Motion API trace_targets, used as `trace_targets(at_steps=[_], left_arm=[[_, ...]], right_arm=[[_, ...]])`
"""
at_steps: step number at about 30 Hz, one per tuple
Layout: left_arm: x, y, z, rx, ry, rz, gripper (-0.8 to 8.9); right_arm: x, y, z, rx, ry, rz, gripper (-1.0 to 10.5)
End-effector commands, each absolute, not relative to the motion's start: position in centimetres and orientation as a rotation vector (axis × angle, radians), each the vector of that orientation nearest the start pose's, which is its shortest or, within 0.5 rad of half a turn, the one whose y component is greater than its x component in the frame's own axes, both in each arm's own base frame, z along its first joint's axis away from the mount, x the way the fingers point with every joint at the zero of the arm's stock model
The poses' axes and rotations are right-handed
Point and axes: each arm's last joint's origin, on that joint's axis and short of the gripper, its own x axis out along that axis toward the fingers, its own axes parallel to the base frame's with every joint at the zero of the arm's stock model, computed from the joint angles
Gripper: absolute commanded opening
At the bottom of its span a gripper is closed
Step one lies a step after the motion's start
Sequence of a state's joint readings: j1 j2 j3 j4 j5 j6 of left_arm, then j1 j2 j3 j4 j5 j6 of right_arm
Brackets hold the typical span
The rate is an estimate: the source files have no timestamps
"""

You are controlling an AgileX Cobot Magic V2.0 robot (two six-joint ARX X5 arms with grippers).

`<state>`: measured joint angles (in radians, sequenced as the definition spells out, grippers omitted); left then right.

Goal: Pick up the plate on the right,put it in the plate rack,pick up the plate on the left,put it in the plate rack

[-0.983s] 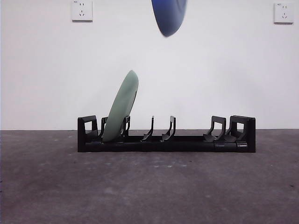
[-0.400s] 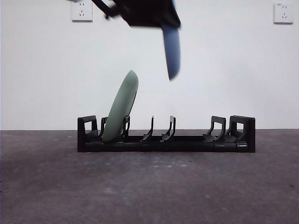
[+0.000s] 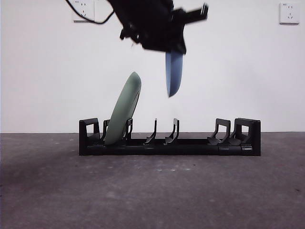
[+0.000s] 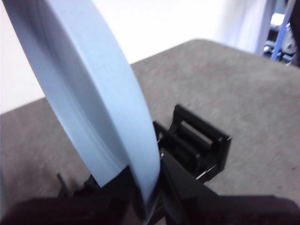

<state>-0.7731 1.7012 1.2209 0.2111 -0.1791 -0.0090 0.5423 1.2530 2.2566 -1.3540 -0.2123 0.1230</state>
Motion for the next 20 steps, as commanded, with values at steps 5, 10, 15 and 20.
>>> trace_targets(at_steps=[5,10,15,20], left_arm=[[29.8,-27.3,25.0,0.153,0.316,-0.595,-0.07],[30.5,-27.5,23.3,0.17,0.353,-0.587,-0.07],[31.2,-27.3,21.9,0.187,0.396,-0.571,-0.07],[31.7,-26.9,20.2,0.219,0.467,-0.552,-0.07]], right_arm=[[8.9,6.1,55.7,0.033,0.422,0.731,3.5],[9.5,6.5,55.1,0.019,0.452,0.733,3.5],[10.2,6.9,54.1,0.001,0.501,0.73,3.5],[11.0,7.4,53.2,-0.016,0.546,0.727,3.5]])
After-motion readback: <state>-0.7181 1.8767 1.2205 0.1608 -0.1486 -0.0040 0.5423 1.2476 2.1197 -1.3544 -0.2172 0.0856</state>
